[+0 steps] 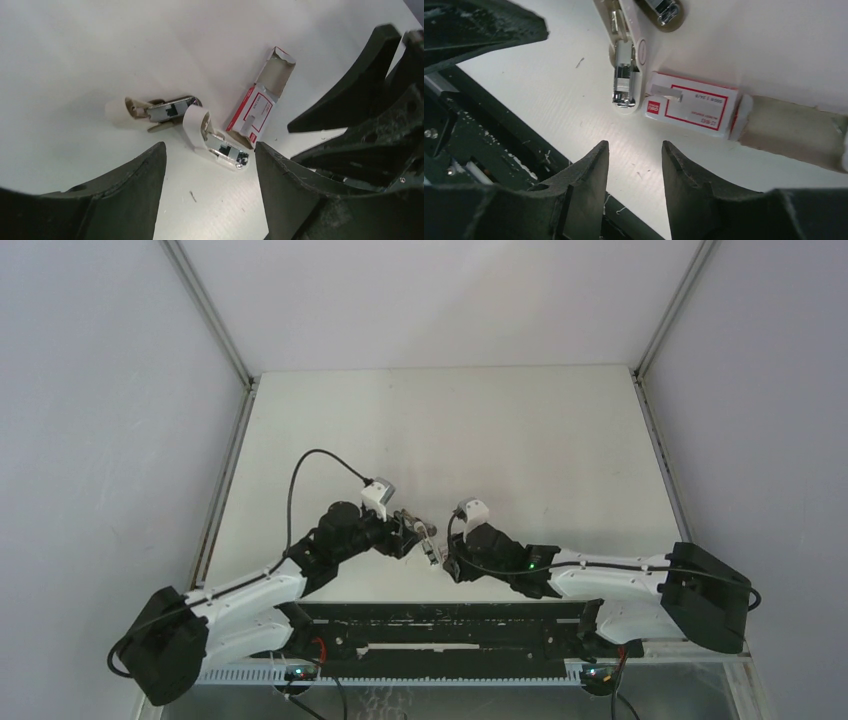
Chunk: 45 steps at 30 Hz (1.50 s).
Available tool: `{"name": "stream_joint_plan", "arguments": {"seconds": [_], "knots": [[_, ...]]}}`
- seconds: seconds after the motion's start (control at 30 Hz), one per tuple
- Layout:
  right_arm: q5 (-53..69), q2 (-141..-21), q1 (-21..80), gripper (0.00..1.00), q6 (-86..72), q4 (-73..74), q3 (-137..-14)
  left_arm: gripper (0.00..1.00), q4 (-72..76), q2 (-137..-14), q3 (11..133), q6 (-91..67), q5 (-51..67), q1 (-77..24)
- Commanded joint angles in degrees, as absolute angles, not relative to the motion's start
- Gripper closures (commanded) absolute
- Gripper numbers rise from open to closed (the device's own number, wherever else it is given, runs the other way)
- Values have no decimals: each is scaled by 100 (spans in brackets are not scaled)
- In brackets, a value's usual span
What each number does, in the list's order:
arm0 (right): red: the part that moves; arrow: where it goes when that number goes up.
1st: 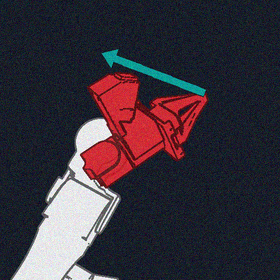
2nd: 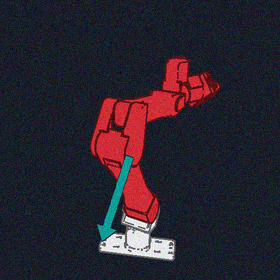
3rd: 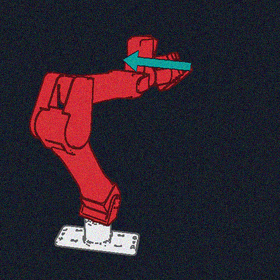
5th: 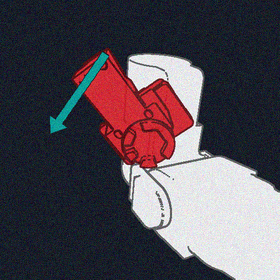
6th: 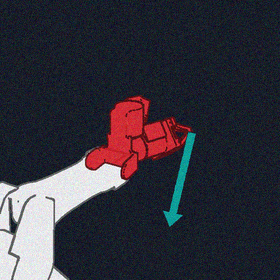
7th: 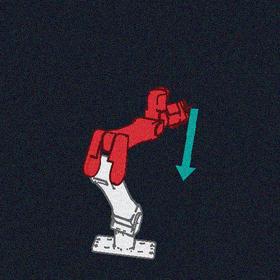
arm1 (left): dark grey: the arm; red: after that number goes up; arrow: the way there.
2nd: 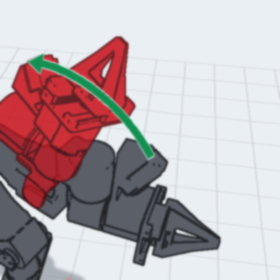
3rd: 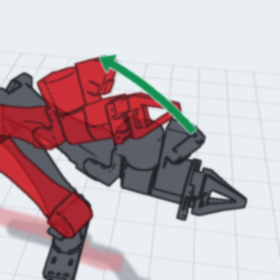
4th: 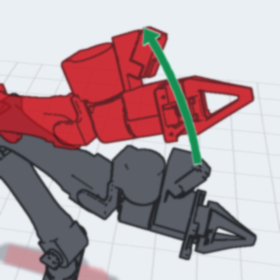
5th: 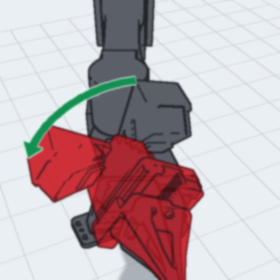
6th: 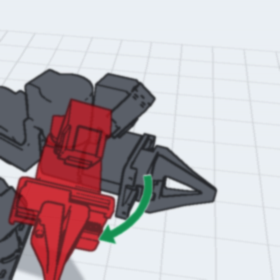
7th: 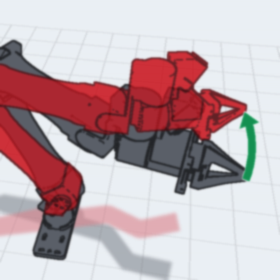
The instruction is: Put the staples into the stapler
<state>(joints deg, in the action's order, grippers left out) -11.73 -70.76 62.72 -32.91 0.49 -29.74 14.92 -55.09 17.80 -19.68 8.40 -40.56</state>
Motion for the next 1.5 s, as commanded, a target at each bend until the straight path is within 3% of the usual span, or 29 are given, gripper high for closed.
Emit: {"name": "stream_joint_plan", "arguments": {"seconds": [0.0, 0.3, 1.17, 1.47], "knots": [[-839, -7215, 6402, 58, -3805, -969, -2909, 31, 1854, -6041, 2420, -1881, 1119, -4106], [-752, -7985, 6530, 60, -4110, -1554, -2914, 31, 1865, -6464, 2583, -1783, 954, -4115], [-868, -8658, 6452, 64, -4120, -1851, -2916, 32, 1936, -7747, 3237, -1618, 1154, -4122], [-987, -8745, 6363, 67, -4159, -1806, -2915, 35, 2069, -7684, 3094, -1549, 1892, -4122]]}}
